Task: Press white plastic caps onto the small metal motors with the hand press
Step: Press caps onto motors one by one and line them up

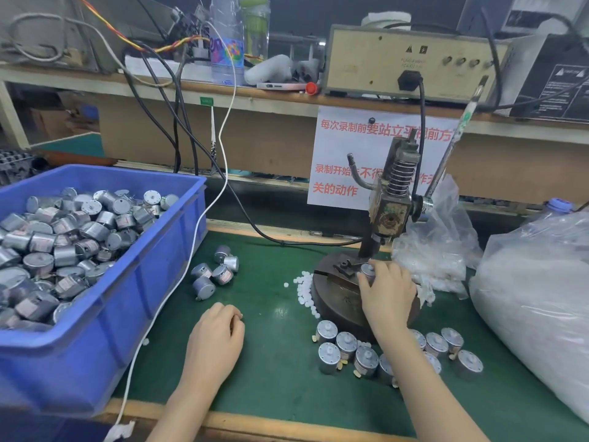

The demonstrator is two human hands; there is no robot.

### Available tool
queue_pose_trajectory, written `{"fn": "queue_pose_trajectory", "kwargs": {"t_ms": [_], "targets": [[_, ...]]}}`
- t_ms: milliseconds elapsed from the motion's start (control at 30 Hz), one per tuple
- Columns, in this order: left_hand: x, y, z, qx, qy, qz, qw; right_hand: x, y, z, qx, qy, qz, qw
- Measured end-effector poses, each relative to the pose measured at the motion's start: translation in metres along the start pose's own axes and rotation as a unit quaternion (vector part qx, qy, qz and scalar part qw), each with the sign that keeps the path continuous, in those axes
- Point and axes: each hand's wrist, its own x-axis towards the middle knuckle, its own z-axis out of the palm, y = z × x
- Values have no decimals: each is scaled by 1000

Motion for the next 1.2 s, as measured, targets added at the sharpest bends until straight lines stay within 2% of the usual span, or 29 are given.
{"fn": "queue_pose_trajectory", "kwargs": {"t_ms": [67,133,233,333,400,533,800,1067,1200], "targets": [[0,-1,0,0,1,0,1000,-5,-1,-2,34,0,-3,999],[0,-1,0,0,1,0,1000,-14,-8,-6,130,-12,-20,991],[-1,0,0,-1,1,0,1000,-36,-27,-11,214,-88,-79,970],[-1,0,-1,-3,4,4,1000,-64,-39,-6,125,-152,-179,964],[-1,0,-1,-4,3,7,1000,-80,-40,-3,51,-173,-215,960],[-1,-1,1,-4,3,3,1000,-93,-37,0,-35,-190,-207,959],[0,-1,1,-12,1,-7,1000,-71,-62,3,-33,-191,-193,962],[1,-1,1,-25,5,-5,1000,-39,-85,15,-185,-234,-235,925],[1,-3,1,-30,11,-3,999,-38,-88,20,-198,-231,-240,922]]}}
